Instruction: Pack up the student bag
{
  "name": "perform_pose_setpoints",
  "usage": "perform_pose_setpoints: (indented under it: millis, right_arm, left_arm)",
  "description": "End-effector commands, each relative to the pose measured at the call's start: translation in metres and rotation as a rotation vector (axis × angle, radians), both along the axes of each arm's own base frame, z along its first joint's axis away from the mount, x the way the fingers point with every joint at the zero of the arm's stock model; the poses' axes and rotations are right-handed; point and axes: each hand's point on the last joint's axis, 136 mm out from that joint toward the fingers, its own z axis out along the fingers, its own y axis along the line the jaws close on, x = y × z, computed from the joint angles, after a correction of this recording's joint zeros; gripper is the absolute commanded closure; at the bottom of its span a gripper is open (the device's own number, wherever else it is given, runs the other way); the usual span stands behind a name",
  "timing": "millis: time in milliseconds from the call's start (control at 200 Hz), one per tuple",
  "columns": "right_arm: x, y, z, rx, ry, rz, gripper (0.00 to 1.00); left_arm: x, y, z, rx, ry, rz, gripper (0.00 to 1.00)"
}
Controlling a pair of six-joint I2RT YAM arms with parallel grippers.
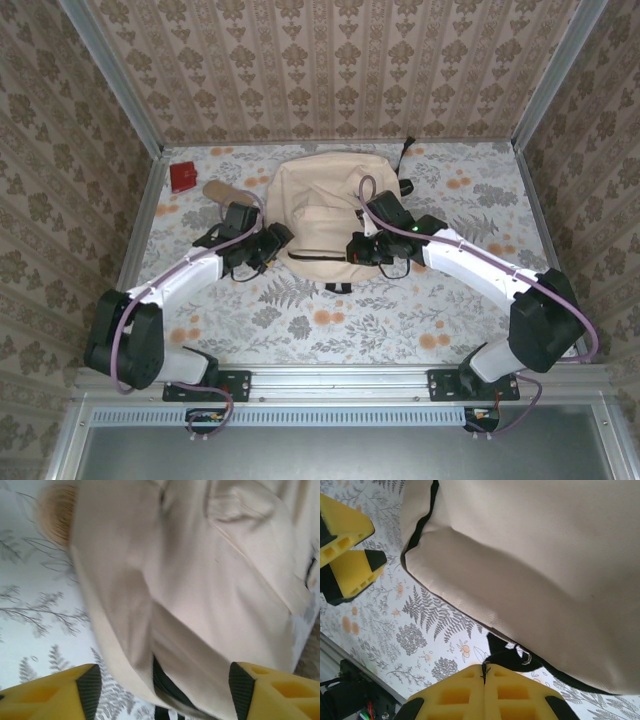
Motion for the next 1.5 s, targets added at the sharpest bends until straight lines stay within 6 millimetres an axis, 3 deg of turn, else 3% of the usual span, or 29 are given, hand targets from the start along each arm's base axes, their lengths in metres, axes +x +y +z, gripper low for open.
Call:
perform_pose_setpoints:
  millis: [0, 180, 415, 500, 655, 800, 965, 1115, 1365, 1500]
  right_arm:
    - [0.006, 0.012, 0.015, 0.054, -0.022, 0.017, 1.0]
    - [0.004, 0.009, 0.011, 0.041, -0.014, 0.012, 1.0]
    - [0.0, -0.002, 0.008, 0.002, -0.023, -0.011, 1.0]
    - [-0.001, -0.006, 0.006, -0.013, -0.022, -0.017, 1.0]
    - [-0.001, -0.015, 0.003, -0.061, -0.036, -0.033, 1.0]
    - [-0.005, -0.035, -0.003, -0.152, -0.039, -0.061, 1.0]
    - [-0.005, -0.063, -0.001, -0.275, -0.065, -0.119, 1.0]
    - [-0.009, -0.096, 0.015, -0.387, -0.113, -0.192, 1.0]
    - [-0.006, -0.144, 0.019, -0.54, -0.134, -0.327, 1.0]
    - [0.001, -0.151, 0.018, -0.562, -0.136, -0.342, 1.0]
  left_arm:
    - [-0.016, -0.023, 0.001, -0.103, 0.037, -0.029, 0.24]
    - [-0.014, -0.061, 0.001, -0.205, 0.045, -0.052, 0.22]
    - [-0.009, -0.068, -0.023, -0.173, 0.104, -0.009, 0.25]
    - [-0.003, -0.064, -0.029, -0.149, 0.102, 0.011, 0.31]
    - [0.009, -0.054, -0.026, -0.105, 0.064, 0.034, 0.51]
    - [0.013, -0.043, -0.029, -0.048, 0.051, 0.046, 0.73]
    - [0.014, -0.031, -0.034, 0.003, 0.055, 0.047, 0.9]
    - [0.016, -0.018, -0.034, 0.051, 0.045, 0.055, 0.94]
    - [0.015, 0.001, -0.036, 0.108, 0.046, 0.066, 0.98]
    - [0.015, 0.011, -0.036, 0.136, 0.04, 0.061, 0.98]
